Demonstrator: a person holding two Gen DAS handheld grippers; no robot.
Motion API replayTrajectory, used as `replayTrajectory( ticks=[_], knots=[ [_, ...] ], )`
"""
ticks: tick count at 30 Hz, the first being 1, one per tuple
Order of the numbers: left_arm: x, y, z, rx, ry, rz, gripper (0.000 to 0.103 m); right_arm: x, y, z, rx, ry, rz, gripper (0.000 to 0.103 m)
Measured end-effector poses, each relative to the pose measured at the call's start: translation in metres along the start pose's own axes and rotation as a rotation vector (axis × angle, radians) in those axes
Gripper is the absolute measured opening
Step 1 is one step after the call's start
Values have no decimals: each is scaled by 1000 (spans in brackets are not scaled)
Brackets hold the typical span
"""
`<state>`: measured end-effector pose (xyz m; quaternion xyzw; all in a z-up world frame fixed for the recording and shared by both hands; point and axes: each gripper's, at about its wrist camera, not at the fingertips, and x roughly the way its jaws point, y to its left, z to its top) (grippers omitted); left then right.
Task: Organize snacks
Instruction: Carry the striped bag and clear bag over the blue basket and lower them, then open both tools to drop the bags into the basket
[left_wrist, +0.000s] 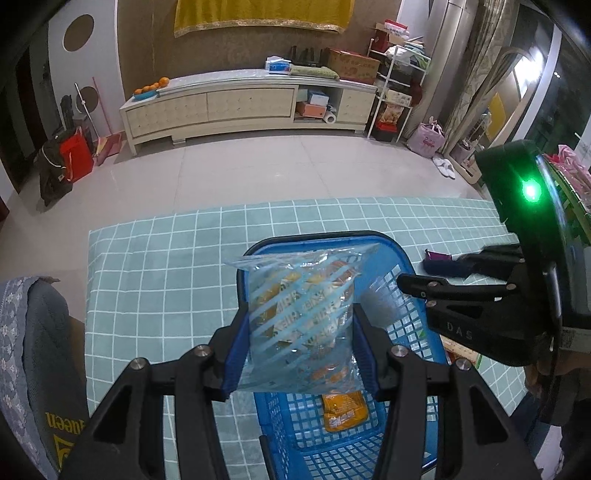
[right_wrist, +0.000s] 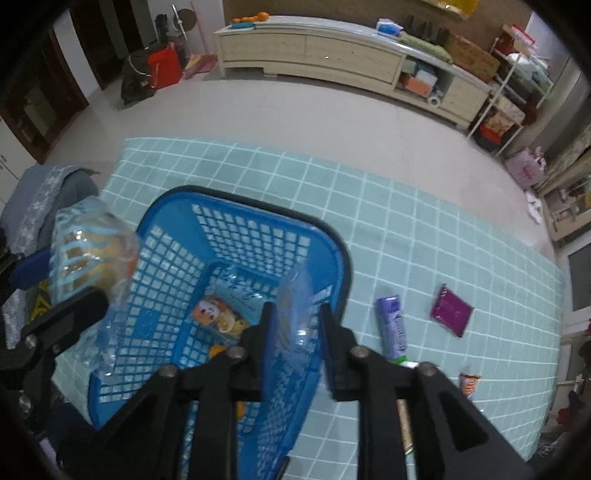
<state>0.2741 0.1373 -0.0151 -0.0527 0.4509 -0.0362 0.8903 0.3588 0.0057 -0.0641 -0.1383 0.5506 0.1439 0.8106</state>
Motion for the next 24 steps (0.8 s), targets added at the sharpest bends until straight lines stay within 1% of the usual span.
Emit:
replayTrajectory(
  ticks=[1, 2, 3, 4, 8, 15, 19, 24],
  knots=[
    [0, 0, -1, -1, 1, 1, 49, -2, 0, 0, -8, -12, -22, 77],
    [-1, -2, -1, -1, 3, 2, 49, -5, 0, -1, -13, -34, -35, 84],
    [-2, -3, -2, 0, 3, 4, 49, -8, -1, -3, -13, -48, -38, 89],
    [-3, -3, -3, 1, 3, 5, 49, -11, -2, -5, -15, -63, -40, 89],
    [-7, -7, -5, 0, 2, 6, 49, -16, -7, -9, -16, -56, -40, 91],
    [-11, -16, -5, 7, -2, 6, 49, -23, -19, -20, 23, -62, -9, 96],
    [-6, -22, -3, 2, 6, 5, 49, -27, -27, -25, 48, -75, 14, 100],
    [6, -27, 0, -9, 26, 14, 49, -27, -39, -28, 100, -89, 44, 101]
  ],
)
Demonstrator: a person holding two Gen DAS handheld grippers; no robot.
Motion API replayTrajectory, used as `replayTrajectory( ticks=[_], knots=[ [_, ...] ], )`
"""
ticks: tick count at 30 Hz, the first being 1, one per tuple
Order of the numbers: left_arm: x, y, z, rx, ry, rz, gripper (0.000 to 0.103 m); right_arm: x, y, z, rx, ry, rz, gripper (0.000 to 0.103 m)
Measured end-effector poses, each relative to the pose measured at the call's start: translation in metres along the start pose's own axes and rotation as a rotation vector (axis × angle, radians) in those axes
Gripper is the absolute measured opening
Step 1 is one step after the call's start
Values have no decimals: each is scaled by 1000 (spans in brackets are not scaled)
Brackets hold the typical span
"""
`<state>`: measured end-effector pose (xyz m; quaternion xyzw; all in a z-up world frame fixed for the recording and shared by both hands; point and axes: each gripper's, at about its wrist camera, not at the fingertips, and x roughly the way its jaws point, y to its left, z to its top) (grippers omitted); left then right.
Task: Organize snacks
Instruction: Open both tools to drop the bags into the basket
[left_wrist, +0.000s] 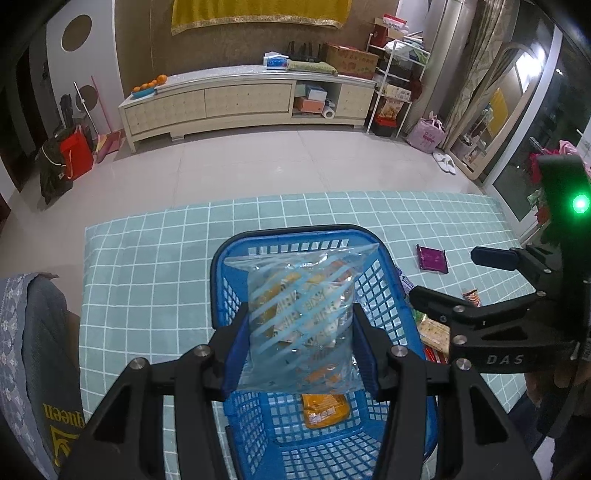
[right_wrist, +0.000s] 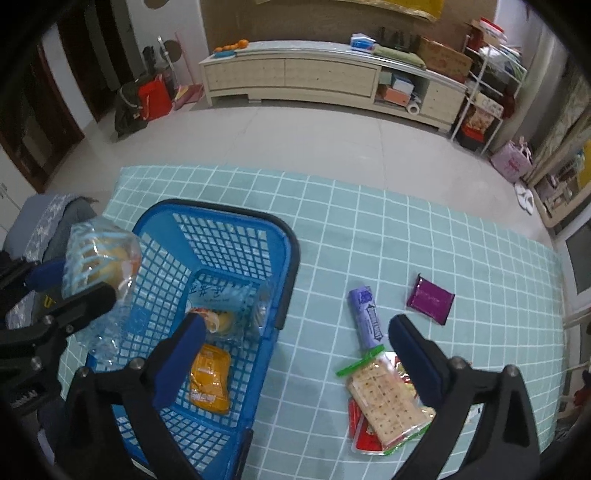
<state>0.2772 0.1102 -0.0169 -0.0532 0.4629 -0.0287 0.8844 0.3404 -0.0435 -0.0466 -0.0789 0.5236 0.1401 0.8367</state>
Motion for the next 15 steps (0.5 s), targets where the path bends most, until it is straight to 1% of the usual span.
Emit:
replayTrajectory(
  ticks=[8, 15],
  knots=[
    [29, -4, 6, 8, 37, -9, 49, 18, -17, 0, 50, 2, 35, 103],
    [56, -2, 12, 4, 80, -2, 50, 39, -21, 0, 57, 37, 55, 103]
  ],
)
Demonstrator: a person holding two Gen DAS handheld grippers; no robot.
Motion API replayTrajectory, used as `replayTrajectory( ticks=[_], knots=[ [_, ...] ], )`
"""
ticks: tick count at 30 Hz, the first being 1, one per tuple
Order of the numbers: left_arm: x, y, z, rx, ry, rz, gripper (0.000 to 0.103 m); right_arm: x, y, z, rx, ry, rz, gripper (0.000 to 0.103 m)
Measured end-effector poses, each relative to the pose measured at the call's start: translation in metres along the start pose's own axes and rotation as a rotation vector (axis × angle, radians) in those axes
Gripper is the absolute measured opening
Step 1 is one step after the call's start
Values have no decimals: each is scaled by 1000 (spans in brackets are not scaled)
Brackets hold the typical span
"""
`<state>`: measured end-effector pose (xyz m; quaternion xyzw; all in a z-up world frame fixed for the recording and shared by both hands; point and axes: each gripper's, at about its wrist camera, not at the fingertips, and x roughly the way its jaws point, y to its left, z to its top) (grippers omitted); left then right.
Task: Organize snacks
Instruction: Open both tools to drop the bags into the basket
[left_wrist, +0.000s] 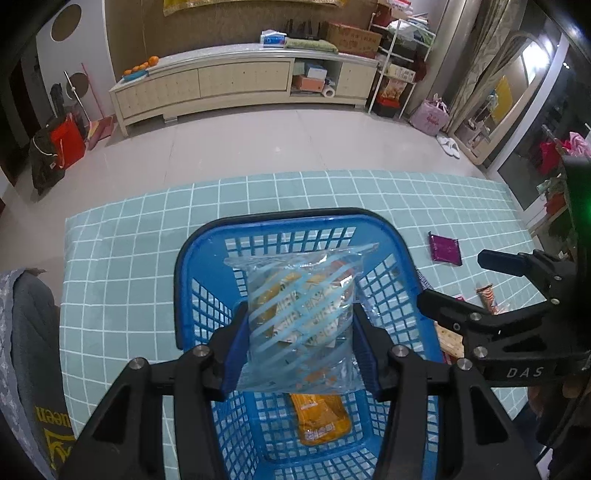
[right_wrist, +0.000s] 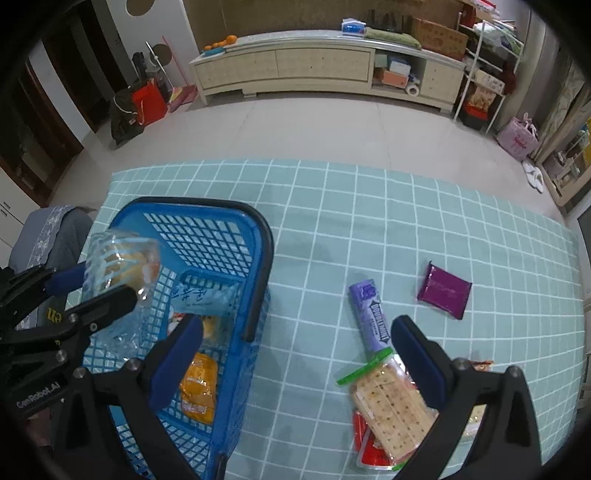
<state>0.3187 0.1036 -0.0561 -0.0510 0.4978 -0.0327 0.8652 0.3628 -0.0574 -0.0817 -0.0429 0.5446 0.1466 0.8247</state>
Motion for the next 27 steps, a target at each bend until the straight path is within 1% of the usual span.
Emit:
replayTrajectory(
  ticks=[5, 7, 8, 9, 13, 17, 24, 25, 27],
  knots=[
    [11, 6, 1, 0, 20, 8, 53, 9, -2, 3, 10, 6, 22, 103],
    [14, 6, 1, 7, 29, 24, 59, 10, -3, 3, 10, -1, 19, 103],
    [13, 6, 2, 10, 20, 38, 64, 10, -4, 3, 14, -1, 15, 103],
    [13, 5, 2, 12, 12, 47, 66, 10, -5, 3, 18, 1, 18, 103],
    [6, 7, -3, 16, -2, 30, 66, 8, -7, 2, 21, 2, 17, 103],
    [-10, 3, -10, 40, -34, 19, 67, -1, -9, -2, 26, -6, 22, 103],
    [-39, -5, -15, 36, -69, 0, 67, -30, -8, -11, 28, -33, 32, 103],
    [-45, -6, -17, 36, -74, -5, 68, -34, -8, -12, 30, -39, 34, 103],
    [-53, -9, -20, 40, -83, -5, 72, -45, -10, -17, 38, -53, 42, 103]
  ],
)
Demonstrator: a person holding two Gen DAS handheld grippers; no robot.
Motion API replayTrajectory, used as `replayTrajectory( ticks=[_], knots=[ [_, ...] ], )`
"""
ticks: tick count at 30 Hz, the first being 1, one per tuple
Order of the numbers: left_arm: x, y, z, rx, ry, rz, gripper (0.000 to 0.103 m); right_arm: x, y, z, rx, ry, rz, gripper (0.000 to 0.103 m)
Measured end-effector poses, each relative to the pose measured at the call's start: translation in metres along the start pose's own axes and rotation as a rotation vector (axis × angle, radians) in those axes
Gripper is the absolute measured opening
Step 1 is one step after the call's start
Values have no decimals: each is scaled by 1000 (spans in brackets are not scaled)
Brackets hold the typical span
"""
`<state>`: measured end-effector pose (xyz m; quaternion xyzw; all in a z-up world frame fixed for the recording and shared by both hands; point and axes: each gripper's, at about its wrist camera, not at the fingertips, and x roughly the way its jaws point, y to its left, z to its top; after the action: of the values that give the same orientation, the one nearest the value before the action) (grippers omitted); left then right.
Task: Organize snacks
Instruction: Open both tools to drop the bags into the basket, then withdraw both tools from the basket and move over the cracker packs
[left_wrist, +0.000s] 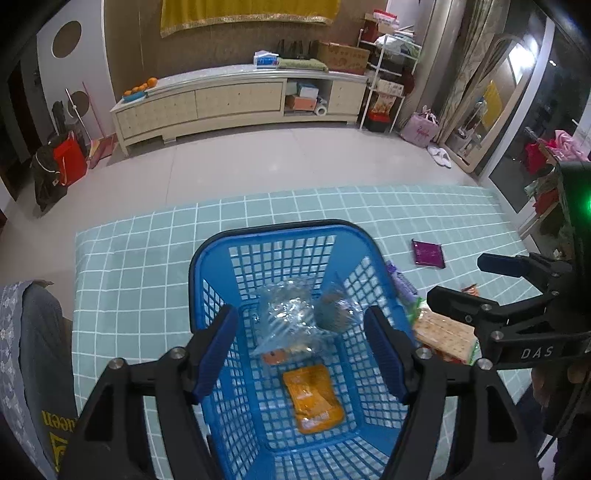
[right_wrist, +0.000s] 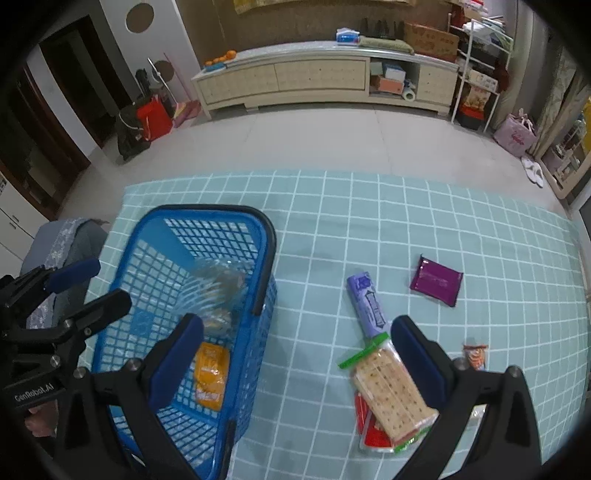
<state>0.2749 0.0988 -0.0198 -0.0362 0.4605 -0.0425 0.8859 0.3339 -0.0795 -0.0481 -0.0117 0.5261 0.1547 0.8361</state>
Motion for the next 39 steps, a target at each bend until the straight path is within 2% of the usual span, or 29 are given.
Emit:
replayTrajectory(
  ticks=[10, 15, 20, 33, 39],
  knots=[
    [-28, -30, -8, 8, -21, -18, 72, -44, -7, -20, -7, -34, 6, 103],
    [-38, -52, -10, 32, -31, -37, 79, -65, -21, -32, -2, -60, 1, 103],
    [-42, -78, -10, 61, -33, -65, 79, -82, -42, -41, 17, -75, -11, 103],
    [-17, -145, -15, 123, 7, -113, 79, -97, -108, -65, 87, -90, -65, 103],
    [4, -163, -15, 87, 67, -139, 79, -92, -136, -77, 111, -71, -74, 103]
  ],
)
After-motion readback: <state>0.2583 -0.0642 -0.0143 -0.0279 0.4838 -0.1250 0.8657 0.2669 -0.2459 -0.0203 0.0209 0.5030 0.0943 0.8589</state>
